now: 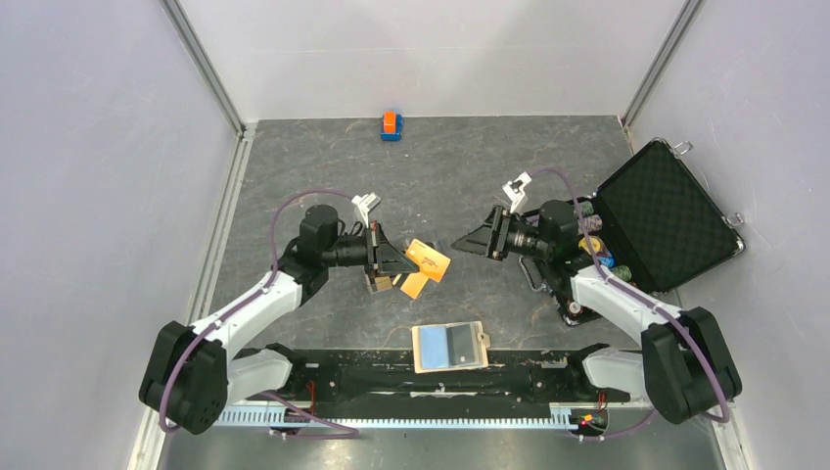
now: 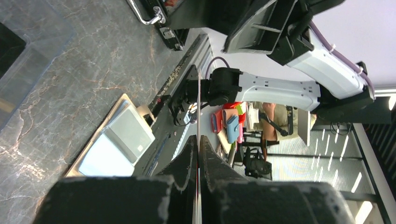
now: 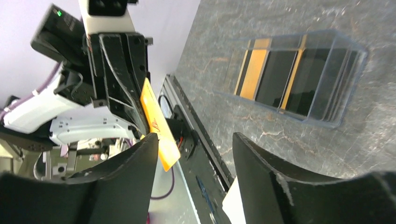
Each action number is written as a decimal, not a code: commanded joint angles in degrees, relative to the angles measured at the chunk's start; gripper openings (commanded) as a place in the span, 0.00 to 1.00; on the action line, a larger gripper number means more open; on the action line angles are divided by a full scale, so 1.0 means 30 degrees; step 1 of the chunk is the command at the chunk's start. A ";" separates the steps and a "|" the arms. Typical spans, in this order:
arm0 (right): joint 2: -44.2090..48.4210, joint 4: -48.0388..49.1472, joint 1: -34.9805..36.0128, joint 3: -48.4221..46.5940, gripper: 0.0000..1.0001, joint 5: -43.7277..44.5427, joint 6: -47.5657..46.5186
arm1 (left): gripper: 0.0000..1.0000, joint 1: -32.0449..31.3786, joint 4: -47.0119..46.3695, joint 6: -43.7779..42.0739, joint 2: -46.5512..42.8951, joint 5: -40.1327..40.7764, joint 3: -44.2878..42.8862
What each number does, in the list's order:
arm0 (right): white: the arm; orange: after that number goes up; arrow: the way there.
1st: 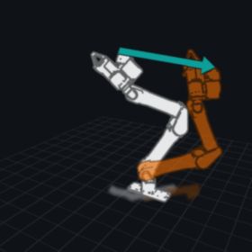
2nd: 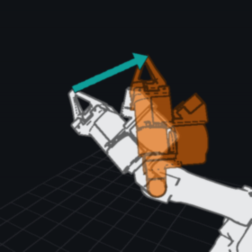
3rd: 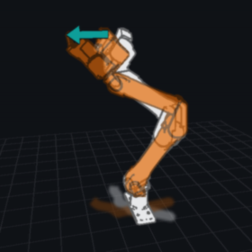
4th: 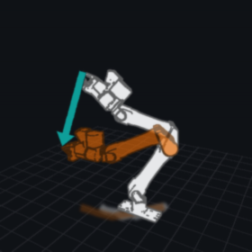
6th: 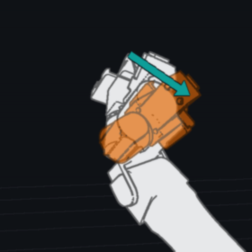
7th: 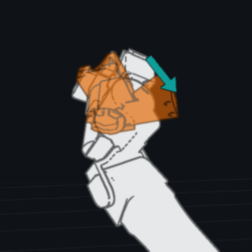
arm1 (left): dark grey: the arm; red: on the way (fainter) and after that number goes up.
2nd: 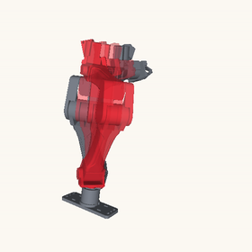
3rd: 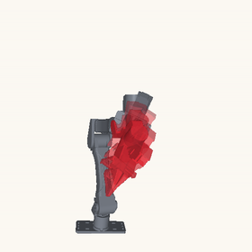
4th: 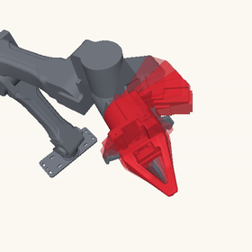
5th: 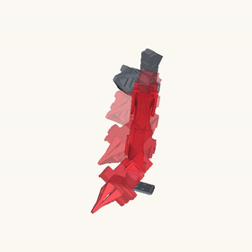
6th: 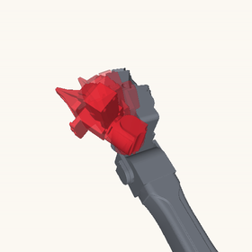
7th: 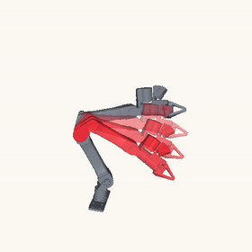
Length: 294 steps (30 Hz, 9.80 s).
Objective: Put the credit cards into the card holder
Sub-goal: Place the credit card in the storage box, then insert the credit card into the card holder.
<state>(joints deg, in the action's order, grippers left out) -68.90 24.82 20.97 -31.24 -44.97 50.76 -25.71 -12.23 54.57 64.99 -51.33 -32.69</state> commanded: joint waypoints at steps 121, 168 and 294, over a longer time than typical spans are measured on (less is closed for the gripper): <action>0.2858 -0.1378 0.0360 0.3954 0.00 0.1677 -0.1596 | 0.35 0.2025 1.5592 -1.2779 0.5686 0.9237 -0.8995; 0.7057 0.6437 0.6431 0.6335 0.00 1.1385 0.7094 | 0.56 -0.4288 0.0551 0.3566 -0.0975 0.8338 0.0431; 0.3761 -0.2647 0.9678 0.8337 0.00 0.9354 0.2386 | 0.02 -0.9760 0.9418 -0.1343 0.3838 1.2194 0.0589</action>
<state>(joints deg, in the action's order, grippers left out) -56.49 15.77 48.95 -7.18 -18.35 55.24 -53.23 17.34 48.75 74.41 -17.10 -28.60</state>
